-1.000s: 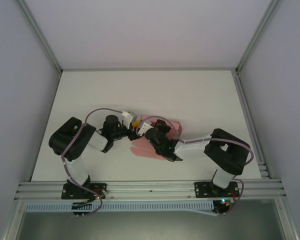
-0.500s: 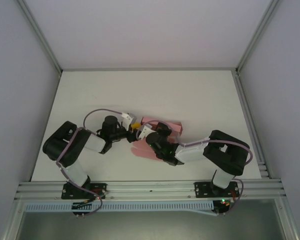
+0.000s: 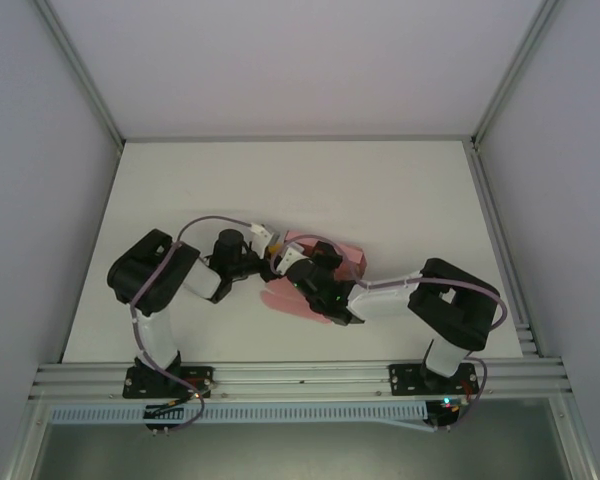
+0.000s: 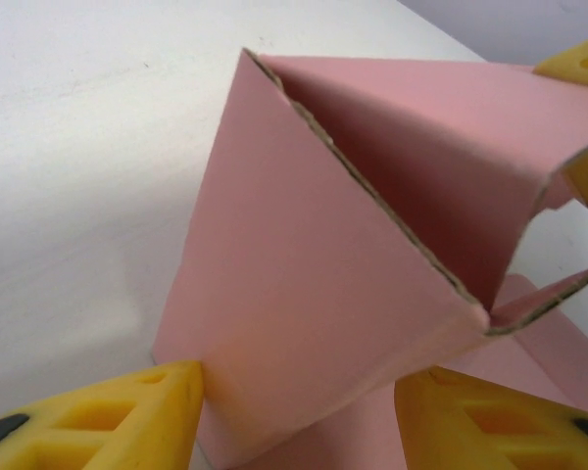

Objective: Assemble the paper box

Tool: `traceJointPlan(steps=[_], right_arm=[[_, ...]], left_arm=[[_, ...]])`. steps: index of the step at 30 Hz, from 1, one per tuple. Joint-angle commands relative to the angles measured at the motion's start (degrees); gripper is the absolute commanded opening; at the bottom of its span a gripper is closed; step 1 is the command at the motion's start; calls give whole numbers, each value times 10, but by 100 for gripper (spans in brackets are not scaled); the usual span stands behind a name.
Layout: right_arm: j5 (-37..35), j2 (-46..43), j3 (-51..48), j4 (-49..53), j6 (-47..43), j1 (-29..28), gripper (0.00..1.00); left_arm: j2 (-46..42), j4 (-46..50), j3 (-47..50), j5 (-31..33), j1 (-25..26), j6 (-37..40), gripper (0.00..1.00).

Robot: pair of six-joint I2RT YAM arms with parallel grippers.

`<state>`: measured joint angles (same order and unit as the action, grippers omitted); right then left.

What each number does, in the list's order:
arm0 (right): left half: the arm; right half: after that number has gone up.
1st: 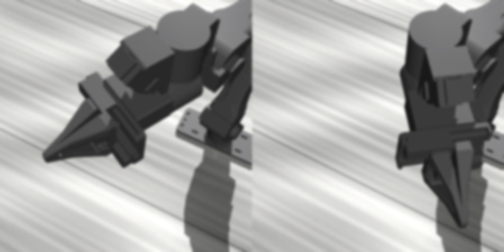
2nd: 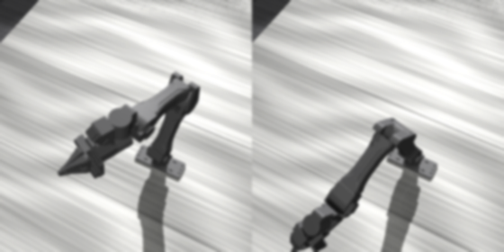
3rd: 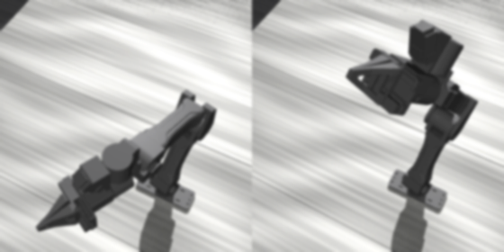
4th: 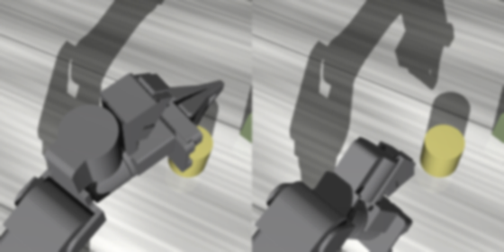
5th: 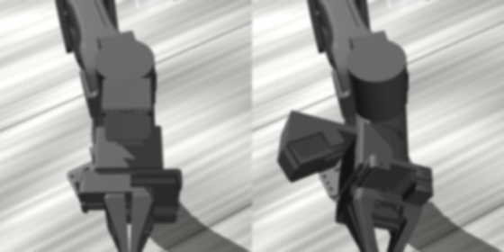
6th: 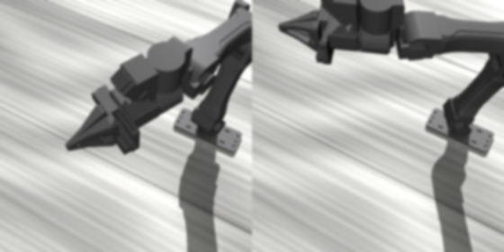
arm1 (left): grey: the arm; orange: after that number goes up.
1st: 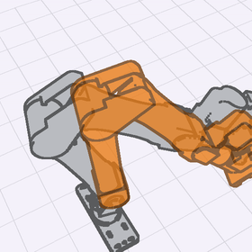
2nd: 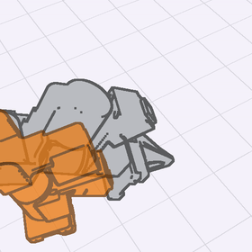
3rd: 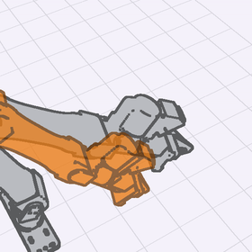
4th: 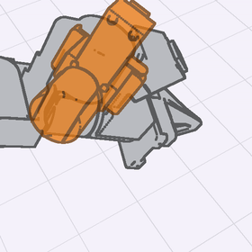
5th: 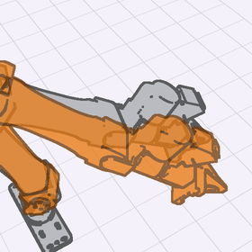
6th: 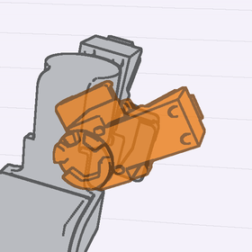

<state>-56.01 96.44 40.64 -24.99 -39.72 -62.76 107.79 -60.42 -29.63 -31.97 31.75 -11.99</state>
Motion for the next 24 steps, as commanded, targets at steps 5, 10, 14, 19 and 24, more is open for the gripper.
traceJointPlan(steps=[5, 10, 14, 19, 24], right_arm=[[101, 30, -3, 98, 74, -7, 0], [95, 11, -5, 118, 108, 1, 1], [97, -13, -4, 134, 121, 3, 19], [82, -61, 2, 158, 115, 16, 29], [127, -138, 15, 203, 105, 33, 35]], left_arm=[[10, -113, -3, 22, 16, -50, 38], [-17, -116, 20, 38, 16, -55, 26], [-24, -87, 18, 23, 16, -43, 29], [-45, -68, 33, -4, 16, -32, 40], [-86, 24, 30, -2, 16, 14, 41]])
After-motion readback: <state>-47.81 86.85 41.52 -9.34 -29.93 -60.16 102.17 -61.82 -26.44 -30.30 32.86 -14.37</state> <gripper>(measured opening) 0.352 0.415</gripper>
